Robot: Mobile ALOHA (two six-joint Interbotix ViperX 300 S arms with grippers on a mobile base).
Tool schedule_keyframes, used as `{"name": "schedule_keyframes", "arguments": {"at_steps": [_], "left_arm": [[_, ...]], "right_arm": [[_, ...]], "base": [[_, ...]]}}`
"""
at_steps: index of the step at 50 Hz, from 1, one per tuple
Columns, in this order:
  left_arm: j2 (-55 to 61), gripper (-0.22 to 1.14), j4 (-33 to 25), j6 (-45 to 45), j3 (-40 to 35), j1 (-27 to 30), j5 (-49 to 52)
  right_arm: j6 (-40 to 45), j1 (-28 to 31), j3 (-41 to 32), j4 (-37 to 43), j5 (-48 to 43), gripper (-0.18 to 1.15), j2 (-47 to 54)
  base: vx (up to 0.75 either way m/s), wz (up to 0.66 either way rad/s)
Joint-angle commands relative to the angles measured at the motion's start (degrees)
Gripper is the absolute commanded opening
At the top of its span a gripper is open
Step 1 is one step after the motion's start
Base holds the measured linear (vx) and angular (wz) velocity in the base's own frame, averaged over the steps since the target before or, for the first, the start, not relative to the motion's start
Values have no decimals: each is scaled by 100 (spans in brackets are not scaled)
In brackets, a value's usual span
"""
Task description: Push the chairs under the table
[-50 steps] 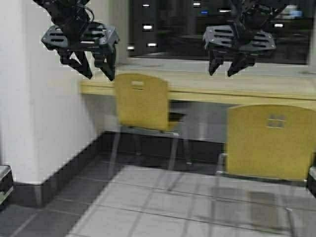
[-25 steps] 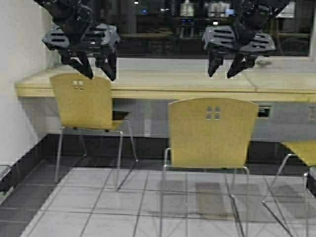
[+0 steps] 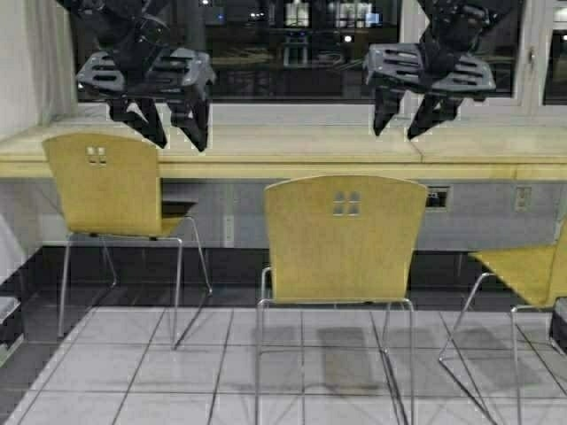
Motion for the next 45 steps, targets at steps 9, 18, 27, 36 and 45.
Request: {"name": "schedule_keyframes", "arguments": {"at_steps": [9, 18, 27, 36, 45], "left_arm": [[-62, 90, -26, -9, -114, 0, 0], [-53, 90, -97, -35, -70, 9, -35], [62, 90, -677, -439, 0, 44, -510], [492, 90, -1310, -1178, -202, 44, -949], [1072, 91, -1802, -1907, -246, 53, -1477]], "right_arm": [[404, -44, -44, 9, -62, 83, -9], [765, -211, 44, 88, -334, 83, -9], [1415, -387, 369, 360, -923, 83, 9], [1978, -571, 554, 404, -1169, 83, 9], [2250, -624, 642, 404, -1257, 83, 53]], "base": [[14, -8], [20, -7], [25, -4], [28, -5], [28, 1]]}}
